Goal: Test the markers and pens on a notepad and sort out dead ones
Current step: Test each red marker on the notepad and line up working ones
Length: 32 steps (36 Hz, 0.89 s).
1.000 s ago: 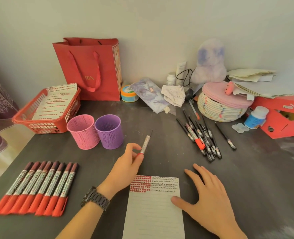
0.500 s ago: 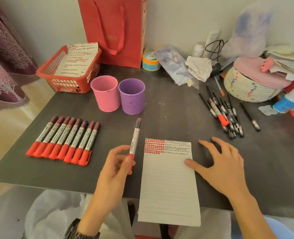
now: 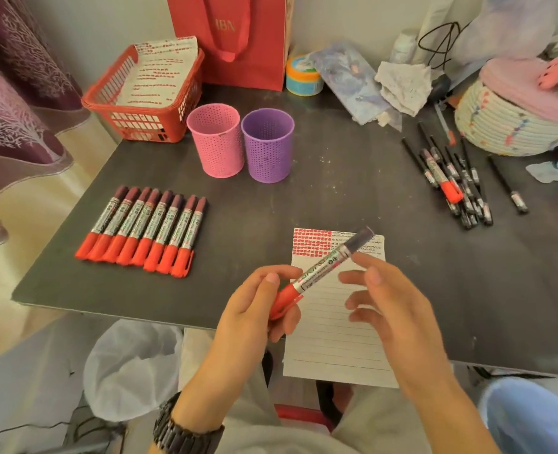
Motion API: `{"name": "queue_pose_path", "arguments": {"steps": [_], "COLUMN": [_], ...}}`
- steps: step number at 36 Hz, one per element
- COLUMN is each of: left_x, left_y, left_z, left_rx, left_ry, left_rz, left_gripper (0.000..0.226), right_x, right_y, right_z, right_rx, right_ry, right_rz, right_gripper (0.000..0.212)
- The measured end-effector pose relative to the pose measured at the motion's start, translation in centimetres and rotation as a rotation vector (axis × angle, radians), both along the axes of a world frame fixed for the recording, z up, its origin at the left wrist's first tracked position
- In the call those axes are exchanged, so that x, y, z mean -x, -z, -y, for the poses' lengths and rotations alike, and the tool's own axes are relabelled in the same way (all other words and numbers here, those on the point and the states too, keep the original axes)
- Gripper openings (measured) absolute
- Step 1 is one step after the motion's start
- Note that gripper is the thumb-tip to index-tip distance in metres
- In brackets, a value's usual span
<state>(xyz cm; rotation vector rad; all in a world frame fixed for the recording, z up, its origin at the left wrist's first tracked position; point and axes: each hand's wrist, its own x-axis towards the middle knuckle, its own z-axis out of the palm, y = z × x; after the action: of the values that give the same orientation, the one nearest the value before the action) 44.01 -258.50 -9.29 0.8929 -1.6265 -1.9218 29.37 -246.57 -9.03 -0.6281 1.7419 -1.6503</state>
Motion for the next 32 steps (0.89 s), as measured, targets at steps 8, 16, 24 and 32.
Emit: {"name": "queue_pose_path", "arguments": {"steps": [8, 16, 24, 32], "left_x": [0.4, -0.4, -0.1, 0.3], "left_y": [-0.7, 0.3, -0.2, -0.5], "left_z": [-1.2, -2.5, -2.8, -3.0], "left_rx": [-0.036, 0.098, 0.166, 0.498], "left_ry": [0.099, 0.239, 0.241, 0.081], "left_rz": [0.102, 0.210, 0.288, 0.456], "left_gripper": [0.037, 0.060, 0.064, 0.050], "right_x": [-1.3, -2.3, -2.6, -3.2], "right_y": [-0.7, -1.1, -1.3, -0.7], "right_z": [0.7, 0.1, 0.0, -0.6], "right_rx": [0.043, -0.050, -0.019, -0.038], "right_ry": [0.029, 0.187, 0.182, 0.107], "right_rz": [0.110, -0.117, -0.092, 0.006], "right_gripper": [0.044, 0.029, 0.028, 0.029]}}
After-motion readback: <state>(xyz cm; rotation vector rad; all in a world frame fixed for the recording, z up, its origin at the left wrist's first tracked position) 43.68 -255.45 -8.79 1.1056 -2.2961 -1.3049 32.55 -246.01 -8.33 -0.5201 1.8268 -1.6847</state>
